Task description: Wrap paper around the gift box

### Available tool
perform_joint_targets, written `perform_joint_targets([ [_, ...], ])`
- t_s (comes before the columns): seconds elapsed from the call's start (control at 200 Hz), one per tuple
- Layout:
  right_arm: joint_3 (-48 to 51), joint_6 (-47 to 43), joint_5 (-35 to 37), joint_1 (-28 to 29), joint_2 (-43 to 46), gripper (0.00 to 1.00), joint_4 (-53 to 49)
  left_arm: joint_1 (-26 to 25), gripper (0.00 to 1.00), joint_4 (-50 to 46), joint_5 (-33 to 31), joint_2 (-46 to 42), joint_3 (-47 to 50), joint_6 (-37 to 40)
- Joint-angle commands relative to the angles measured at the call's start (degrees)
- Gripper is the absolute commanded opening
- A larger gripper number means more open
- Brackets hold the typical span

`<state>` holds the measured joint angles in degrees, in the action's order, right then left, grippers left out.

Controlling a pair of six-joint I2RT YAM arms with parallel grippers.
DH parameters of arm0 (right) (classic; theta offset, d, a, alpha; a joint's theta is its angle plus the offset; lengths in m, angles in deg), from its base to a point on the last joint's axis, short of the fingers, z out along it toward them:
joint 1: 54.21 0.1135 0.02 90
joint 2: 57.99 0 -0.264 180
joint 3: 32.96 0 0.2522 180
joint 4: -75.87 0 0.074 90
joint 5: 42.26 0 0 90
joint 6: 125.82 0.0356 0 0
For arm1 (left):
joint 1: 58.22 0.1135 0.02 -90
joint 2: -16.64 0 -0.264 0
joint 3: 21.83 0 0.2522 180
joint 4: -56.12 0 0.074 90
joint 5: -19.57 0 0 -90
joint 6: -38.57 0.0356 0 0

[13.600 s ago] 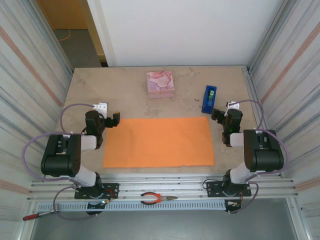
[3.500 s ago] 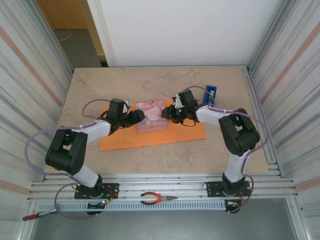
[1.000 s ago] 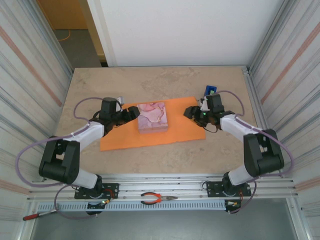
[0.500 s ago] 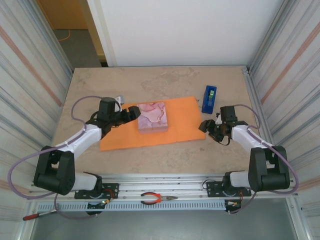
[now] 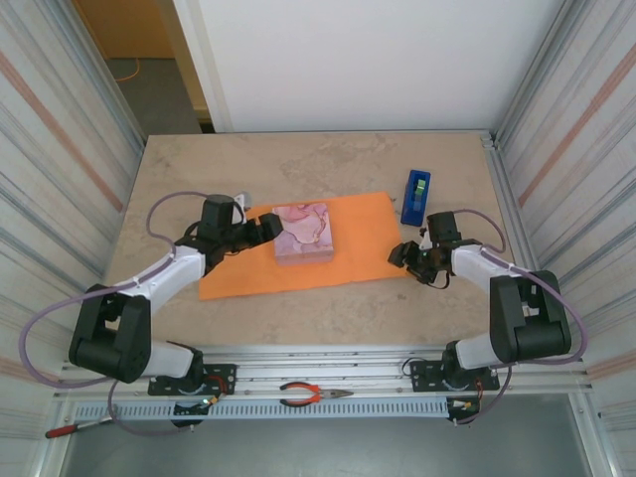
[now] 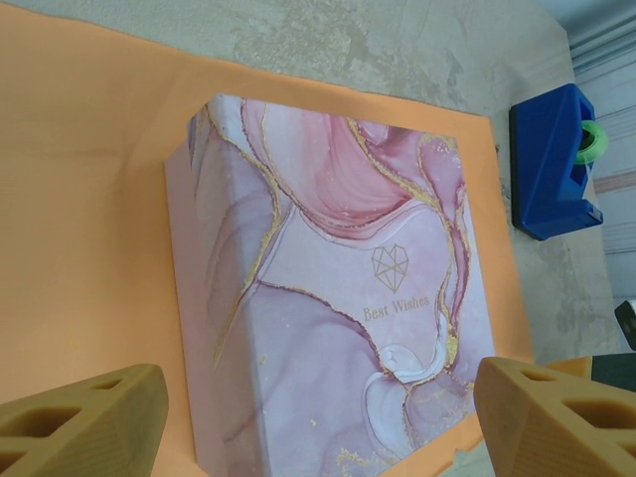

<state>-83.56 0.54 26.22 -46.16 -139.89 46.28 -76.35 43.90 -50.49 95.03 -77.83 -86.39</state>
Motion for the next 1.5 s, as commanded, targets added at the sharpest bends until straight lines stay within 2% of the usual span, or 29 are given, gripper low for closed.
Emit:
perform_joint_targets([
  [0.0, 1.06, -0.33, -1.3, 0.72, -0.54, 0.58, 1.22, -0.54, 0.81, 1.01, 0.41, 0.38, -1.71, -0.71],
  [0.085, 1.51, -0.17, -1.51, 0.76, 0.12, 0.58, 1.98, -0.62, 0.81, 1.18, 0.44, 0.36, -1.79, -0.71],
  [0.326, 2.89, -0.24, 3.53, -0.64, 3.99, 0.61, -0.95, -0.72, 0.81, 1.12, 0.53, 0.25, -2.1, -0.71],
  [0.641, 3.64, -0.37, 3.29, -1.19, 3.06, 0.61, 0.73, -1.02, 0.83, 1.27, 0.74, -0.12, -2.17, -0.96],
  [0.742, 3.31, -0.41, 1.09, -1.12, 1.36, 0.57, 2.33, -1.29, 0.86, 1.4, 1.01, -0.44, -2.34, -1.99],
  [0.867, 2.92, -0.34, 0.12, 0.15, 1.08, 0.43, 3.06, -2.65, 0.95, 2.56, 1.59, -1.28, -3.11, -6.24],
  [1.017, 2.36, 0.2, 0.32, 1.48, 1.84, 0.26, 2.59, -7.14, 0.99, 2.45, -0.59, -1.53, -6.78, -14.11],
  [1.248, 0.36, 1.16, 1.33, 4.49, 4.0, 0.0, 0.79, -19.81, 0.99, -1.94, -10.84, 1.28, -19.41, -29.45],
  [1.403, -2.95, 1.91, 1.83, 8.3, 5.9, 0.0, -1.23, -26.34, 0.99, -5.32, -15.6, 4.49, -30.17, -37.73],
  [1.493, -5.28, 2.45, 2.81, 11.34, 6.67, 0.0, -2.28, -29.33, 0.99, -5.67, -18.18, 5.91, -35.89, -40.02],
])
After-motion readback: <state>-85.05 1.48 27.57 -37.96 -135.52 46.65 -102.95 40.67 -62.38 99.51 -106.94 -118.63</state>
